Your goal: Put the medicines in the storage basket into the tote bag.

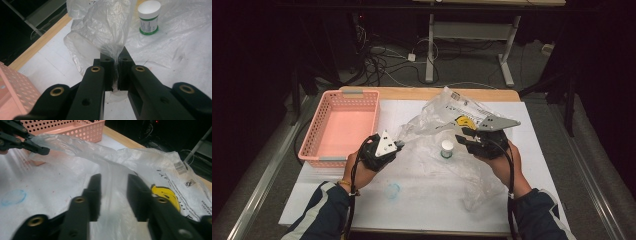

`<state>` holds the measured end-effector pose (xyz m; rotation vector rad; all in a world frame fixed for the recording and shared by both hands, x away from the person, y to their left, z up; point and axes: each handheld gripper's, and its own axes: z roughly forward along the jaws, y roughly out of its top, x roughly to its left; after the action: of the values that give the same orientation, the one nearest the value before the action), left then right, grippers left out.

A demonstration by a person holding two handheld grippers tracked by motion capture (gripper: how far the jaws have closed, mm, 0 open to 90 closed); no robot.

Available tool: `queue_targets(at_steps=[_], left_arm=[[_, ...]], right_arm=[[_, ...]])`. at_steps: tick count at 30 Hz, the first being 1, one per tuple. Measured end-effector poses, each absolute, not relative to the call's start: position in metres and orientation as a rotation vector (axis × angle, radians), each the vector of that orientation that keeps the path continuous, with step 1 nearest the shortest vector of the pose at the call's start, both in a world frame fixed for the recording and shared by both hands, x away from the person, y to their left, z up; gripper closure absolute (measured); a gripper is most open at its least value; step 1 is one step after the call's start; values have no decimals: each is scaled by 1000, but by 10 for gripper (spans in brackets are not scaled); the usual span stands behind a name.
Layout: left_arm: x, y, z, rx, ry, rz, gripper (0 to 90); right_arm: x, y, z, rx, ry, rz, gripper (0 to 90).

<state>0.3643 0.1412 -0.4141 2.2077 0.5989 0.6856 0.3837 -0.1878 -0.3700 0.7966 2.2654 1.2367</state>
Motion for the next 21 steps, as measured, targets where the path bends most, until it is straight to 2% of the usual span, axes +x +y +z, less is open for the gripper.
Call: queue_targets(at_steps=[2, 6, 15, 21], left_arm=[[364, 141, -415, 2209, 599, 686, 841], [364, 140, -416, 2218, 594, 689, 841], [361, 137, -421, 2247, 579, 690, 841], [360, 134, -424, 2266, 568, 686, 840]], right_arm=[[378, -192, -368, 791, 2248, 1250, 534], [354, -205, -364, 737, 2207, 1296, 431], [307, -244, -382, 750, 2234, 1284, 321], [287, -259, -404, 728, 2317, 1210, 307]])
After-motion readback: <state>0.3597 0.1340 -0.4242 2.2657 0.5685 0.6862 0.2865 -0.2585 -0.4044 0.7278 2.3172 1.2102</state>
